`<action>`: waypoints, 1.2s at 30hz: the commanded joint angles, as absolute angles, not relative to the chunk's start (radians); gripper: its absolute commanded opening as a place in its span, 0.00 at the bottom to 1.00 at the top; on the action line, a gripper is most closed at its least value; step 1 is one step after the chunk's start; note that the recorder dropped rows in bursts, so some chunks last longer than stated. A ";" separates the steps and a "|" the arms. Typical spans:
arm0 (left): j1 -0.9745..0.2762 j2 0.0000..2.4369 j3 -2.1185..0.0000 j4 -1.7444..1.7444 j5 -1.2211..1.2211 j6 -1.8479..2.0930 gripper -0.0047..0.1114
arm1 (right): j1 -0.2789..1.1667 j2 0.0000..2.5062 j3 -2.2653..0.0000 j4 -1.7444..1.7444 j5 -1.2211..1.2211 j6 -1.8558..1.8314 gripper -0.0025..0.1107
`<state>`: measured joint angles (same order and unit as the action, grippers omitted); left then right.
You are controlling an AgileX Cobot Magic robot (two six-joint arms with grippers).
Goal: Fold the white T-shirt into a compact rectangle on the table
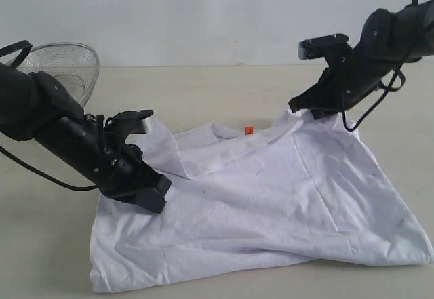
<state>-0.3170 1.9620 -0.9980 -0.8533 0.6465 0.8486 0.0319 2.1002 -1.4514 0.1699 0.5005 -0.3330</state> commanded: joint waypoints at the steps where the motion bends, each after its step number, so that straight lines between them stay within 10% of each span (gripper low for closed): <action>1: -0.323 1.962 -1.002 -0.845 0.646 0.853 0.08 | 0.030 2.116 -1.606 -0.104 0.543 -0.131 0.02; 7: -0.323 1.962 -1.002 -0.848 0.622 0.857 0.08 | 0.030 2.061 -1.661 -0.133 0.907 -0.172 0.02; 14: -0.323 1.962 -1.087 -0.848 0.594 0.852 0.08 | 0.066 1.972 -1.243 0.122 0.683 -0.268 0.02; 36: -0.165 1.891 -1.263 -0.720 0.583 0.853 0.08 | 0.128 1.978 -1.138 0.171 0.624 -0.301 0.02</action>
